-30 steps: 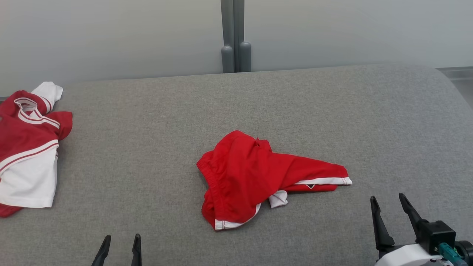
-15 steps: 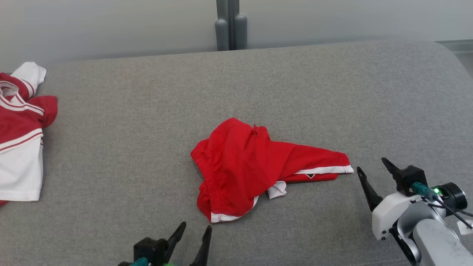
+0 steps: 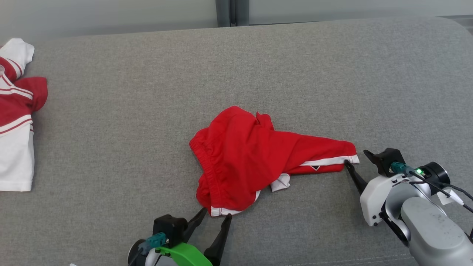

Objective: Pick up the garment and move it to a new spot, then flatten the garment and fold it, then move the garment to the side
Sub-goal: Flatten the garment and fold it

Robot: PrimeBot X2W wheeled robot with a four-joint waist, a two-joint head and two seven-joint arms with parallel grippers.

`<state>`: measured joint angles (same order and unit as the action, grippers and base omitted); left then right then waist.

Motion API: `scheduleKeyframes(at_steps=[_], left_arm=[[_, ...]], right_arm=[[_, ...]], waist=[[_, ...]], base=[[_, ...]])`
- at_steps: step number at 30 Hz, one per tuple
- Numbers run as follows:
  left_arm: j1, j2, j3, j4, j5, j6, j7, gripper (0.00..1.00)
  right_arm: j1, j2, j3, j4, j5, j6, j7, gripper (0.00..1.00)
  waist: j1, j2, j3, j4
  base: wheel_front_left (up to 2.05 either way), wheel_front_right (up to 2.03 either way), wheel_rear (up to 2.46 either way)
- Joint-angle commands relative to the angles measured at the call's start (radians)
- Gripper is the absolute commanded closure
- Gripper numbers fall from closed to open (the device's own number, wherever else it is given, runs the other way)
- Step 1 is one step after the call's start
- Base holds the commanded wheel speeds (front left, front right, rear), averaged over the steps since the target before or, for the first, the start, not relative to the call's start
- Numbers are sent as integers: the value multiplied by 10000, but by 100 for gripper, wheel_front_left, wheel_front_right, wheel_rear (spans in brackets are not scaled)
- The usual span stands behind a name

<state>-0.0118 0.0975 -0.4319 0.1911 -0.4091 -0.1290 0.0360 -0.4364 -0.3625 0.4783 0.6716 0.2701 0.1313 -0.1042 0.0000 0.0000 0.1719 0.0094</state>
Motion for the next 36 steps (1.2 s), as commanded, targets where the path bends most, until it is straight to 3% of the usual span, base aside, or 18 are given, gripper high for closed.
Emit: scheduleKeyframes(at_steps=[1,9,13,15,26,28,30,31,32,33,34,36], left_arm=[[-216,47,-103,94,-121,-30,81,0],[-589,91,-363,623,-226,-30,-16,0],[-730,81,-451,901,-279,-30,-81,0],[-776,93,-507,1003,-309,-31,-147,0],[-1043,73,-792,1310,-542,-31,-420,2],[-1078,72,-851,1395,-602,-31,-480,18],[-1108,73,-914,1485,-664,-31,-540,45],[-1131,73,-972,1531,-708,-31,-575,53],[-1172,86,-1029,1569,-746,-31,-642,64],[-1195,78,-1047,1619,-852,-31,-687,89],[-1243,106,-1144,1640,-917,-31,-717,100],[-1352,160,-1228,1697,-1098,-31,-833,100]], right_arm=[[-264,-78,225,184,139,-10,-184,17],[-854,-114,877,838,602,-10,-571,45],[-1005,-110,1201,1094,779,-10,-666,33],[-1059,-122,1334,1199,884,-10,-716,33],[-1206,-175,1897,1710,1388,-15,-899,60],[-1251,-189,2004,1776,1470,-15,-912,58],[-1308,-202,2088,1835,1540,-15,-949,58],[-1328,-205,2133,1867,1590,-15,-963,61],[-1348,-198,2183,1884,1628,-15,-987,72],[-1360,-193,2240,1910,1672,-15,-1006,100],[-1383,-189,2298,1912,1726,-15,-1019,100],[-1440,-199,2362,1928,1849,-14,-1079,100]], waist=[[0,0,120,-30],[0,0,227,-65],[0,0,241,-55],[0,0,240,-54],[0,0,222,-67],[0,0,211,-91],[0,0,191,-112],[0,0,180,-117],[0,0,170,-123],[0,0,153,-130],[0,0,144,-139],[0,0,138,-163]], base=[[0,0,0],[0,0,0],[0,0,0],[0,0,0],[0,0,0],[0,0,0],[0,0,0],[0,0,0],[0,0,0],[0,0,0],[0,0,0],[0,0,0]])
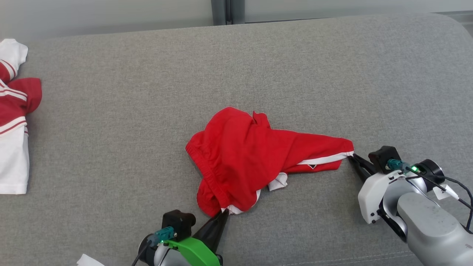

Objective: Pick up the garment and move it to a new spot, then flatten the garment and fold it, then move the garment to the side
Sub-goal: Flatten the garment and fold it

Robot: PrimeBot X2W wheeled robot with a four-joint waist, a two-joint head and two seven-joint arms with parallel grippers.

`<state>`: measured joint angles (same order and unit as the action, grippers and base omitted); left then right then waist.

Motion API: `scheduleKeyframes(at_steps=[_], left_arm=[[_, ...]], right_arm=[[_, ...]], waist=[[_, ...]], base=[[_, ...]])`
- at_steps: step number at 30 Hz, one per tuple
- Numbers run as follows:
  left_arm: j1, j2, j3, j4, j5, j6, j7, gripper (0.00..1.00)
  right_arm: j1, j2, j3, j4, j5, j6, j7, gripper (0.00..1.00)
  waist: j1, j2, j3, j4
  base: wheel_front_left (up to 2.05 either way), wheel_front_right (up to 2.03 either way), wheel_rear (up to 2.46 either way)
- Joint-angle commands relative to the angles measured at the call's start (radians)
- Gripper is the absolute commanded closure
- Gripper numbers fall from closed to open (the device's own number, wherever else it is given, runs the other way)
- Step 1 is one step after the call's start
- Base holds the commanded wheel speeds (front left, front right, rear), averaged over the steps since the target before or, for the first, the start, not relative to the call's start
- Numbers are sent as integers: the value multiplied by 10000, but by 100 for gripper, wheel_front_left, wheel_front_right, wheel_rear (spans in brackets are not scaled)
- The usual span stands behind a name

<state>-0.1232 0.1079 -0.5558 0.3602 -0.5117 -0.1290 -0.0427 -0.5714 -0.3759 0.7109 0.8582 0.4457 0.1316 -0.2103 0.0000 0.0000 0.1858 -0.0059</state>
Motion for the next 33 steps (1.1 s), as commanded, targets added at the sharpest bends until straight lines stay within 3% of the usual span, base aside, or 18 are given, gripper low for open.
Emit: scheduleKeyframes(at_steps=[1,10,14,21,22,23,25,29,33], left_arm=[[-279,98,-19,27,-123,-31,-95,100],[-193,445,525,-836,-1129,-31,-275,100],[159,790,986,-2347,-1785,14,109,100],[703,1651,1621,-6121,-3365,310,1856,100],[703,1651,1621,-6121,-3365,310,1856,100],[426,1950,1857,-7020,-3739,448,2467,100],[-75,2244,2140,-7661,-4170,577,3086,100],[-1332,2490,2527,-8120,-4904,806,4082,100],[-4143,2802,2913,-7277,-5226,1068,5314,100]], right_arm=[[-109,-75,74,52,138,-17,-60,100],[-58,-401,55,-751,1036,-17,-327,100],[501,-923,-225,-2493,2585,-17,-155,100],[1521,-2817,-1868,-6804,5587,-14,838,100],[1521,-2817,-1868,-6804,5587,-14,838,100],[1640,-3307,-2619,-7859,6235,-13,1126,100],[1683,-3749,-3403,-8585,6740,-13,1437,100],[1262,-4098,-4369,-9429,7265,-11,2103,100],[-383,-3950,-5178,-9445,7126,-11,2958,100]], waist=[[0,0,-10,-21],[0,0,-287,-209],[0,0,-472,-344],[0,0,-343,-641],[0,0,-343,-641],[0,0,-98,-640],[0,0,215,-571],[0,0,883,-393],[0,0,1963,-170]], base=[[0,0,0],[0,0,0],[0,0,0],[0,0,0],[0,0,0],[0,0,0],[0,0,0],[0,0,0],[0,0,0]])
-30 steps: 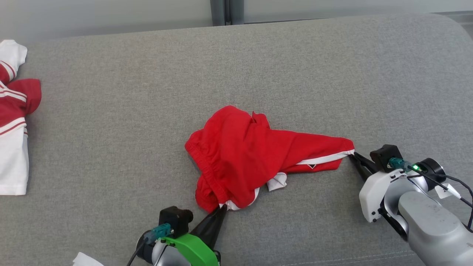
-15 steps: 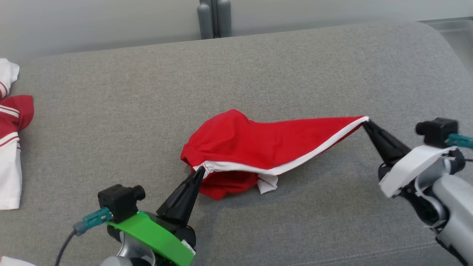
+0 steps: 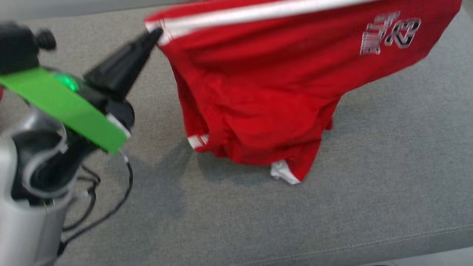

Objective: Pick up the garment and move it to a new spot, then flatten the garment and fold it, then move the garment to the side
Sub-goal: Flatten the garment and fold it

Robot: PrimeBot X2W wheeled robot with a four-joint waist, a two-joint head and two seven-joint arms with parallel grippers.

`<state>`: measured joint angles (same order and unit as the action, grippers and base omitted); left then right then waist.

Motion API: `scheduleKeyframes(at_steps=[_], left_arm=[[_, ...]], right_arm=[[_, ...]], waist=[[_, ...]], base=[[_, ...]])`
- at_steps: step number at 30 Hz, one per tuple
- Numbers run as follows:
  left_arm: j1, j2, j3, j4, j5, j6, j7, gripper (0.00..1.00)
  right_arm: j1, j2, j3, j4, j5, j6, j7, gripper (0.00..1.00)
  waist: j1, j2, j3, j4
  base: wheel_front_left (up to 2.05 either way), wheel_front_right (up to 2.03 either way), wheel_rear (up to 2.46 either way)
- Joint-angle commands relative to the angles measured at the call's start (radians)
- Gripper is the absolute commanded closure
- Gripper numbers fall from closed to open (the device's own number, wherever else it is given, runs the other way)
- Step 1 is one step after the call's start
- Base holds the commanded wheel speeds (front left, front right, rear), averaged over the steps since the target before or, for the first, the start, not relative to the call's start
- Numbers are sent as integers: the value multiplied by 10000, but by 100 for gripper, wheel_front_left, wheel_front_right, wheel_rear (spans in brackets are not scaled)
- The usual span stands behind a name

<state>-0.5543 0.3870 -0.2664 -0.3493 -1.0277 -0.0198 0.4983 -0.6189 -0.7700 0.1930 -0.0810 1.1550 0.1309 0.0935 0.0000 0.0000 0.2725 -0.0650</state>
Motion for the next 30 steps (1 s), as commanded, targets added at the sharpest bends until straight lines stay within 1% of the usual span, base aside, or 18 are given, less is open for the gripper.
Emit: scheduleKeyframes(at_steps=[1,3,5,6,8,10,11,12,13,16,19,22,23,25,30], left_arm=[[-623,-94,51,278,-129,73,112,100],[-2399,-241,73,1365,129,202,346,100],[-4134,-414,-81,2685,627,113,329,100],[-4940,-545,-119,3322,971,26,55,100],[-6303,-873,18,4688,1415,-56,-734,100],[-7522,-964,78,5948,2131,-169,-1700,100],[-8067,-1016,34,6521,2433,-271,-2198,100],[-8555,-1105,-16,6990,2742,-407,-2775,100],[-8957,-1169,-3,7471,2966,-448,-3315,100],[-9923,-1126,-244,8672,3683,-724,-4652,100],[-10281,-1133,-640,9535,3976,-973,-5597,100],[-9824,-1026,-1083,10286,3996,-1094,-6470,100],[-9548,-1019,-1377,10480,3953,-1104,-6618,100],[-8958,-903,-2222,10406,3712,-1119,-6887,100],[-6948,-274,-3672,9875,2437,-1117,-7202,100]], right_arm=[[-508,221,-1,149,-161,-4,170,100],[-2077,852,-87,789,-735,-4,543,100],[-3807,1648,-128,1662,-1539,-2,763,100],[-4641,2120,-162,2170,-2013,-2,729,100],[-6176,3103,-260,3283,-3062,-2,355,100],[-7476,4035,-429,4349,-3934,-4,-183,100],[-8062,4399,-619,4861,-4331,-5,-510,100],[-8556,4697,-734,5306,-4734,-7,-829,100],[-8978,4966,-865,5672,-5077,-7,-1230,100],[-9884,5631,-1081,6630,-5849,-8,-2275,100],[-9982,6007,-901,7217,-6029,-7,-2818,100],[-9201,6077,-159,7473,-5863,-7,-3014,100],[-8882,6056,124,7484,-5716,-7,-3060,100],[-8148,5927,760,7361,-5372,-5,-3110,100],[-5936,5247,2155,6621,-4232,-5,-3225,100]], waist=[[0,0,1351,466],[0,0,1922,550],[0,0,2468,632],[0,0,2681,640],[0,0,3004,551],[0,0,3233,453],[0,0,3340,423],[0,0,3434,393],[0,0,3506,358],[0,0,3713,188],[0,0,3937,41],[0,0,3940,-103],[0,0,3918,-144],[0,0,3887,-210],[0,0,3769,-244]], base=[[0,0,0],[0,0,0],[0,0,0],[0,0,0],[0,0,0],[0,0,0],[0,0,0],[0,0,0],[0,0,0],[0,0,0],[0,0,0],[0,0,0],[0,0,0],[0,0,0],[0,0,0]])
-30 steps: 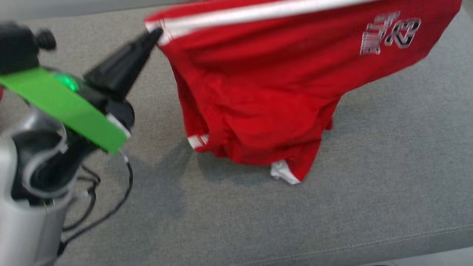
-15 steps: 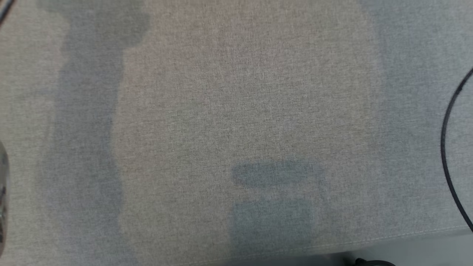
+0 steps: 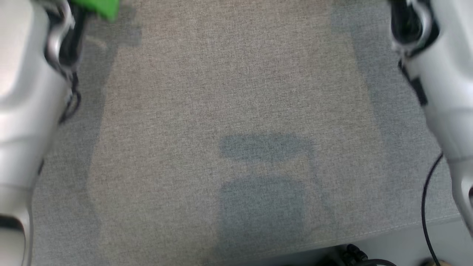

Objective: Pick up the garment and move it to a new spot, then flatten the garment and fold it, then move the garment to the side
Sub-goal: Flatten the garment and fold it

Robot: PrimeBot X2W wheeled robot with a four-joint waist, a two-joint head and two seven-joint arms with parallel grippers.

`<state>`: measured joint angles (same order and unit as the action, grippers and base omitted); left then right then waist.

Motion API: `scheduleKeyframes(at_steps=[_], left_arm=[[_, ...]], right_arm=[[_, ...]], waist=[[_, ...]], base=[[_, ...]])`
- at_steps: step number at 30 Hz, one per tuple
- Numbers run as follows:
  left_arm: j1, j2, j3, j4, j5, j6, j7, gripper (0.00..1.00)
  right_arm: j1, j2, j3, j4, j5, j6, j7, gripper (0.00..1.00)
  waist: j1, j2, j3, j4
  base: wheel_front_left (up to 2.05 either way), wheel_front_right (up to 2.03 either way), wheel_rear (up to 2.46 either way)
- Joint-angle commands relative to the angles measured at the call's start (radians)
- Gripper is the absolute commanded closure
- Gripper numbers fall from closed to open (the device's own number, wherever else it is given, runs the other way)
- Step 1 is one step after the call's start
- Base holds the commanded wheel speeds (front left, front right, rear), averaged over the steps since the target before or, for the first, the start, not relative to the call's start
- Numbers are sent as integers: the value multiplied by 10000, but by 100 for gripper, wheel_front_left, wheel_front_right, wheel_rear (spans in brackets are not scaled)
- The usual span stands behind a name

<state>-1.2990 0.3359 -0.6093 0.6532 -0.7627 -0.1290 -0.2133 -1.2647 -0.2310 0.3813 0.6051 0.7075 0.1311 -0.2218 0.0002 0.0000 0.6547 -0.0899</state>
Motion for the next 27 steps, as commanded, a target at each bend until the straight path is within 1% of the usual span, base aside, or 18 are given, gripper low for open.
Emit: scheduleKeyframes(at_steps=[1,4,6,7,10,12,13,15,17,19,21,23,24,25,27], left_arm=[[927,359,-497,-301,-422,-27,-142,100],[2082,770,-1043,-981,-954,-28,-324,100],[2906,1076,-1376,-1505,-871,-28,-436,100],[2906,1076,-1376,-1505,-871,-28,-436,100],[4271,1398,-1643,-2399,-859,-17,-488,100],[5314,1562,-1757,-3065,-1045,142,-501,100],[6450,1821,-1804,-3751,-1237,541,-511,100],[7669,2011,-1848,-4634,-1444,1103,-517,100],[8903,2266,-1766,-5557,-1635,1811,-512,100],[10092,2472,-1644,-6483,-1886,2534,-512,100],[11235,2680,-1445,-7284,-1938,3391,-520,100],[12371,2538,-1095,-8213,-2159,4084,-526,100],[12886,2525,-979,-8679,-2140,4339,-527,100],[13273,2465,-882,-9069,-2180,4498,-528,100],[13697,2387,-833,-9768,-2205,4624,-531,100]], right_arm=[[1006,-293,527,-463,532,-6,-100,100],[2371,-928,1195,-1286,1385,-7,-146,100],[3332,-1390,1548,-1862,1921,-6,-193,100],[3332,-1390,1548,-1862,1921,-6,-193,100],[4753,-2147,1777,-2775,2628,-6,-253,100],[5731,-2660,1898,-3350,2947,-6,-274,100],[6714,-3113,1963,-3862,3169,-6,-291,100],[7789,-3573,1870,-4396,3378,-6,-310,100],[8902,-4073,1666,-4859,3313,-7,-336,100],[10096,-4383,1287,-5343,3370,-6,-359,100],[11317,-4696,787,-5798,3311,-10,-359,100],[12428,-4888,164,-6458,3218,-13,-344,100],[12964,-4935,-202,-6806,3199,-15,-292,100],[13466,-4955,-542,-7189,3147,-13,-219,100],[14184,-4845,-1239,-7931,3046,-13,42,100]], waist=[[-2,0,-138,-4],[-2,0,-511,-22],[-2,0,-956,-13],[-2,0,-956,-13],[-2,0,-1645,23],[-2,0,-2151,31],[-2,0,-2693,-11],[-2,0,-3174,-15],[-2,0,-3540,-11],[-2,0,-3840,19],[-2,0,-4091,49],[-2,0,-4179,50],[-2,0,-4170,54],[-2,0,-4143,99],[-2,0,-4004,204]], base=[[0,0,0],[0,0,0],[0,0,0],[0,0,0],[0,0,0],[0,0,0],[0,0,0],[0,0,0],[0,0,0],[0,0,0],[0,0,0],[0,0,0],[0,0,0],[0,0,0],[0,0,0]])
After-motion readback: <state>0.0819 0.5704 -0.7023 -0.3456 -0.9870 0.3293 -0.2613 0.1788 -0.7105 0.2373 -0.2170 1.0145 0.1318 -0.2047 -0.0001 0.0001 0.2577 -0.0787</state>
